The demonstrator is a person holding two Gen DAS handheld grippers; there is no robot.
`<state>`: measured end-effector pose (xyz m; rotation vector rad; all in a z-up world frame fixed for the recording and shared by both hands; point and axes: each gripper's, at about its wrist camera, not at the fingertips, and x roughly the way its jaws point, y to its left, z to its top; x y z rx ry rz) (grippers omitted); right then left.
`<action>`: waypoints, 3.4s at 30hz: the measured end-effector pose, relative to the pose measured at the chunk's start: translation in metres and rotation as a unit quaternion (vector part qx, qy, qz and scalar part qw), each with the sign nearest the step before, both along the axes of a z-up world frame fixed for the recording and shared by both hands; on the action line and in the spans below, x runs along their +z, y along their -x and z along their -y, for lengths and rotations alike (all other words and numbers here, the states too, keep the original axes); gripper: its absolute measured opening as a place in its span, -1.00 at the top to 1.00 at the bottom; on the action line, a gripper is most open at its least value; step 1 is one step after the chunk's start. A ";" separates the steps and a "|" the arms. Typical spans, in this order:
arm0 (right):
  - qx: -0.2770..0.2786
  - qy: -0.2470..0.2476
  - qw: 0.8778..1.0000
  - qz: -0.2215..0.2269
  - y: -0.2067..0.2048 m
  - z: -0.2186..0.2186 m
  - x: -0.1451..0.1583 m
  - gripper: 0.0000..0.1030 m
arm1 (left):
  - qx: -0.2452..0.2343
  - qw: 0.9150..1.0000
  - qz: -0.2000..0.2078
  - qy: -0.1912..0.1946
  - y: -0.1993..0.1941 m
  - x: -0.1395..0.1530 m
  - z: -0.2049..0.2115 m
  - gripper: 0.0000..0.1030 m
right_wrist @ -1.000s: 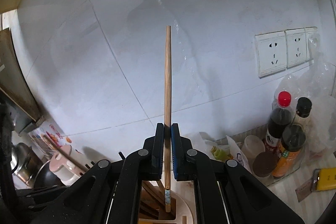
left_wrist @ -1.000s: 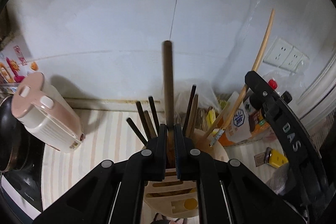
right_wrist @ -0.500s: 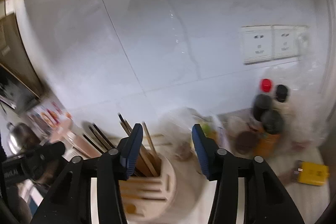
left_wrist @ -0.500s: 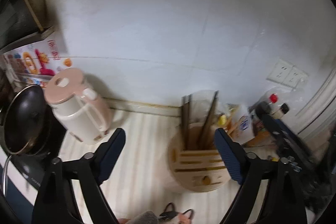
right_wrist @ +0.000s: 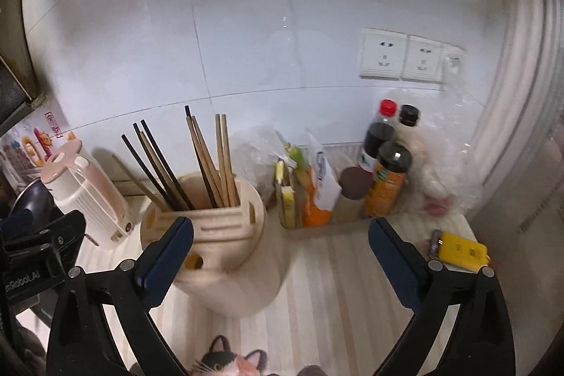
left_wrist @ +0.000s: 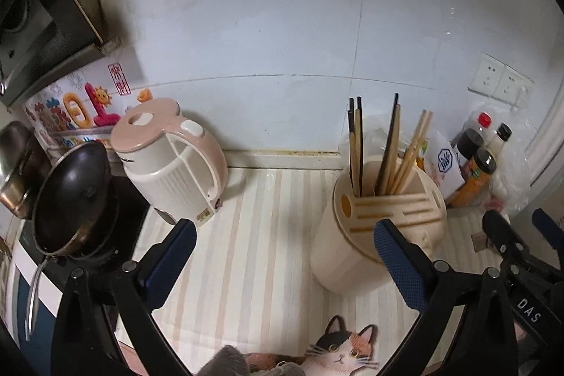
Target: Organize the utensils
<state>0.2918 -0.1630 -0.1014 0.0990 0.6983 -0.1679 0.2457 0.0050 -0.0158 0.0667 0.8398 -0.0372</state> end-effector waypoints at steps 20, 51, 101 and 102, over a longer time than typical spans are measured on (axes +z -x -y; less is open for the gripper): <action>-0.006 0.035 0.997 0.072 0.183 0.000 0.095 -1.00 | -0.010 0.996 0.083 0.018 0.166 0.087 0.004 -1.00; 0.020 0.031 0.997 0.066 0.274 -0.022 0.152 -1.00 | 0.004 0.998 0.054 0.021 0.245 0.118 -0.018 -1.00; 0.033 0.027 0.997 0.061 0.288 -0.015 0.159 -1.00 | 0.000 0.997 0.070 0.011 0.260 0.129 -0.013 -1.00; 0.033 0.027 0.997 0.061 0.288 -0.015 0.159 -1.00 | 0.000 0.997 0.070 0.011 0.260 0.129 -0.013 -1.00</action>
